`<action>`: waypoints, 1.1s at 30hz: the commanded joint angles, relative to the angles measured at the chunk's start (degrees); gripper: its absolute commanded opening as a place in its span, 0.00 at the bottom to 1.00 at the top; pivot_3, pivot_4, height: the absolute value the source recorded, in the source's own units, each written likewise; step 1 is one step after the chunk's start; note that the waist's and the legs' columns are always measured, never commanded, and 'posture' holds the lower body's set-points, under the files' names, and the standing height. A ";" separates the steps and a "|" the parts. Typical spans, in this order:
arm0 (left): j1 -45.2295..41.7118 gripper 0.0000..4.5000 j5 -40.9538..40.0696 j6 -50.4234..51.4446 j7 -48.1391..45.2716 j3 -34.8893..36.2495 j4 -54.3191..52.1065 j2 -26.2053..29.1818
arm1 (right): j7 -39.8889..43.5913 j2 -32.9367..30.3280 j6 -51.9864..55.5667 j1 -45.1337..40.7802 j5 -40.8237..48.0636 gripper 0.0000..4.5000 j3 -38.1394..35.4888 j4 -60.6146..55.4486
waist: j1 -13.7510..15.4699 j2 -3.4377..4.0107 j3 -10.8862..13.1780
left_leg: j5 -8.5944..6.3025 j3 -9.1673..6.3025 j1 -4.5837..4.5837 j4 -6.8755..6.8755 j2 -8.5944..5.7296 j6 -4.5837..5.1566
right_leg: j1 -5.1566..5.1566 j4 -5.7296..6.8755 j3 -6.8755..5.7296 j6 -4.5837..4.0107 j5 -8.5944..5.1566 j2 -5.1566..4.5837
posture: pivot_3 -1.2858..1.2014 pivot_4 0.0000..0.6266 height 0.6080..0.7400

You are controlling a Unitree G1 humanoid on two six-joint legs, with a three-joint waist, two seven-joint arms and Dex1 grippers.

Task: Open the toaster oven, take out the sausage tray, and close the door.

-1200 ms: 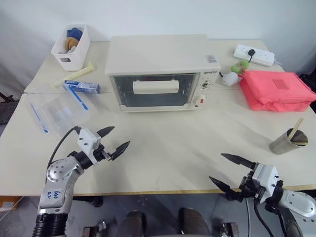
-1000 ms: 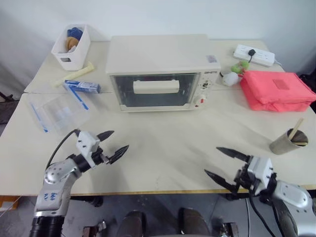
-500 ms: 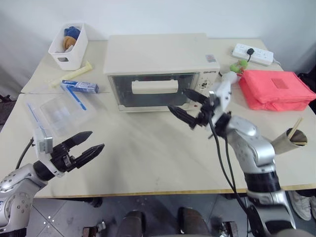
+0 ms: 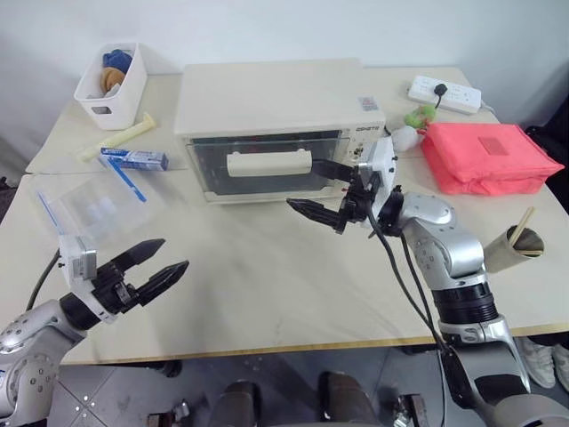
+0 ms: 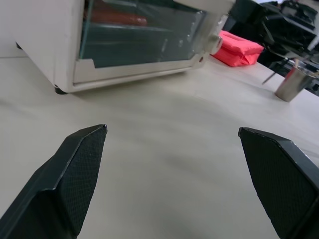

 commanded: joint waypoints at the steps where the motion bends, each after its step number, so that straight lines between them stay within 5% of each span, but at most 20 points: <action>1: -1.16 1.00 -2.22 -0.21 0.83 3.19 0.11 -0.07 | 4.94 -0.82 -5.12 2.10 0.22 0.99 0.41 -3.77 | 0.02 0.00 0.00 | 0.00 0.01 -0.01 0.00 0.01 0.00 | -0.02 -0.01 0.00 0.00 0.00 0.00 | 0.52 0.24 1.00; 3: -2.05 1.00 -3.24 0.59 0.66 4.25 0.99 0.81 | 9.82 -3.14 -13.10 4.94 -3.77 0.99 2.25 -3.36 | 0.10 0.00 0.00 | -0.01 0.02 -0.02 0.00 -0.02 0.00 | -0.02 -0.01 0.00 0.00 0.00 0.00 | 0.52 0.24 1.00; 6: -4.36 0.87 -4.11 0.69 -0.50 6.01 4.47 2.23 | 12.91 -4.66 -18.76 6.53 -6.28 1.00 3.26 -1.60 | 0.00 -0.02 0.01 | -0.03 0.10 -0.02 0.01 -0.07 0.03 | -0.02 -0.03 0.01 0.00 0.00 0.00 | 0.52 0.24 1.00; 19: -33.31 0.01 11.23 -12.74 -1.04 -8.30 26.88 -1.98 | 13.43 -2.76 -25.66 4.37 -8.99 1.00 3.34 4.67 | -0.20 -0.07 0.00 | -0.06 0.65 0.00 0.11 0.05 -0.07 | -0.12 0.09 -0.65 -0.07 0.09 -0.02 | 0.52 0.24 1.00; 25: -35.35 0.01 13.12 -14.48 -4.19 -11.28 30.16 -3.32 | 13.16 -3.19 -26.02 4.35 -9.23 1.00 2.97 4.80 | -0.10 -0.07 0.00 | -0.06 0.80 0.00 0.17 0.10 -0.07 | -0.12 0.10 -0.81 -0.09 0.10 -0.05 | 0.52 0.24 1.00; 33: -34.29 0.01 15.60 -13.97 -8.99 -17.17 30.89 -5.18 | 8.58 -7.83 -23.25 15.52 -9.51 1.00 -0.22 -4.47 | 2.05 -0.10 0.01 | -0.07 0.74 -0.05 0.29 0.04 -0.04 | -0.02 0.05 -0.89 -0.09 0.11 -0.13 | 0.52 0.24 1.00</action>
